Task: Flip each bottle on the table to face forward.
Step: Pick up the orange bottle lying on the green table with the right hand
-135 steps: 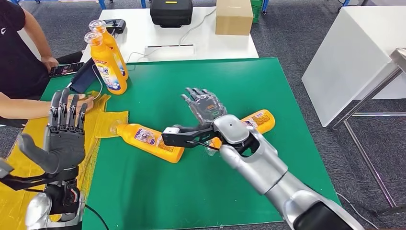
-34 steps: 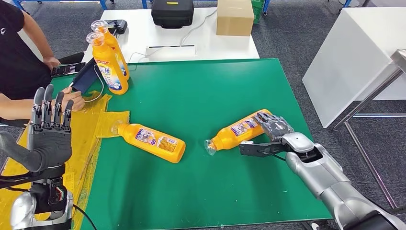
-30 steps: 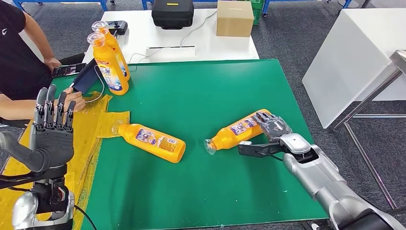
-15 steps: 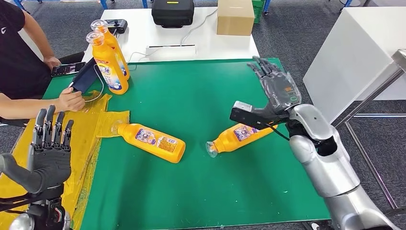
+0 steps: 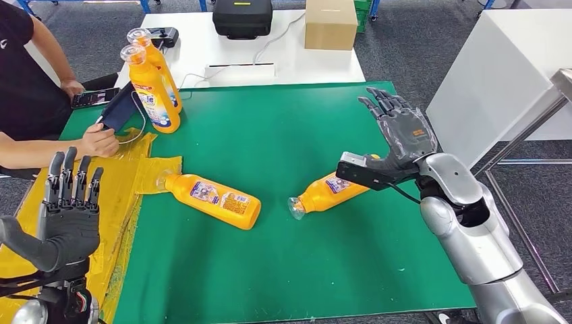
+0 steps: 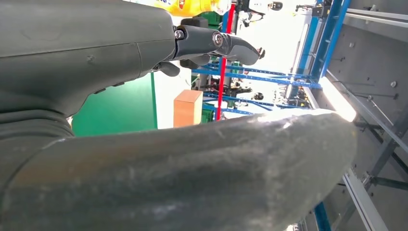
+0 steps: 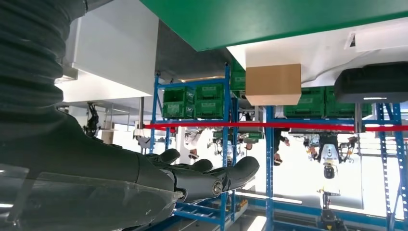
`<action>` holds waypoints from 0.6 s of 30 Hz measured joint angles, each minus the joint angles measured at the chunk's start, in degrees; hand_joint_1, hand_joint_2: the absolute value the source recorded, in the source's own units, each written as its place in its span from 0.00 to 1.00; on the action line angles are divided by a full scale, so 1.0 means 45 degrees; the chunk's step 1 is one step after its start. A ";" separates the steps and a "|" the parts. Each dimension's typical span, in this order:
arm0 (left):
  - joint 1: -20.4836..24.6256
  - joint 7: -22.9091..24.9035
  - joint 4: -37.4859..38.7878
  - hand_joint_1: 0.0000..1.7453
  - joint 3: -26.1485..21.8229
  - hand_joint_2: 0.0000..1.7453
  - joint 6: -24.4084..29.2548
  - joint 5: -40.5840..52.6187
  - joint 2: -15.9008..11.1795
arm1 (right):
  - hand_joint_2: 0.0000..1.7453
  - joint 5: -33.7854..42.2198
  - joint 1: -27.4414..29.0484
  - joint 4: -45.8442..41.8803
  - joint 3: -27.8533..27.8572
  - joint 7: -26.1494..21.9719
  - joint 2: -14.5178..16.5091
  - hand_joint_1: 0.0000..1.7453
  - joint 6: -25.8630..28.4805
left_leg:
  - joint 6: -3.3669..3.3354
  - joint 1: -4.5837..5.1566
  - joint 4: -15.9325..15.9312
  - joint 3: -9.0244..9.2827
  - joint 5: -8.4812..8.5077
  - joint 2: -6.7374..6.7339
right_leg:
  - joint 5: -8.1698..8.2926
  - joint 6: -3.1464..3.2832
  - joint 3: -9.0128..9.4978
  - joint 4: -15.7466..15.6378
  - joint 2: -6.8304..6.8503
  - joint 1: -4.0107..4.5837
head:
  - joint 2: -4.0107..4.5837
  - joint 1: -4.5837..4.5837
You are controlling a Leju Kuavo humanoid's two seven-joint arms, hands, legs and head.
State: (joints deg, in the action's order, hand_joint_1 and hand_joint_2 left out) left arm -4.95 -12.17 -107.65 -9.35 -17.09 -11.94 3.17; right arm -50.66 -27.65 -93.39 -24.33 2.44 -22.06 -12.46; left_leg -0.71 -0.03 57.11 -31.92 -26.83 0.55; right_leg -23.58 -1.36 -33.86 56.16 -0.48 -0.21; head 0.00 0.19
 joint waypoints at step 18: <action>0.0931 0.0277 0.0306 0.00 0.0127 0.00 -0.0027 -0.0430 -0.0164 | 1.00 0.0628 -0.1547 0.3986 -0.1233 -0.1471 -0.0322 0.00 -0.1177 | -0.0004 -0.0004 0.0003 -0.0001 0.0006 0.0005 | 0.0006 -0.0004 0.0006 0.0003 0.0000 -0.0003 | 0.0000 -0.0001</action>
State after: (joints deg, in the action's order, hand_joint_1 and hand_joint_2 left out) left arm -0.76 -10.93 -106.27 -8.78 -17.21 -13.87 2.43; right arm -47.84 -34.61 -75.45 -29.87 -4.18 -23.51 -17.75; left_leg -0.73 -0.05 57.13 -31.93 -26.81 0.57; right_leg -23.55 -1.38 -33.83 56.18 -0.48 -0.23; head 0.00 0.18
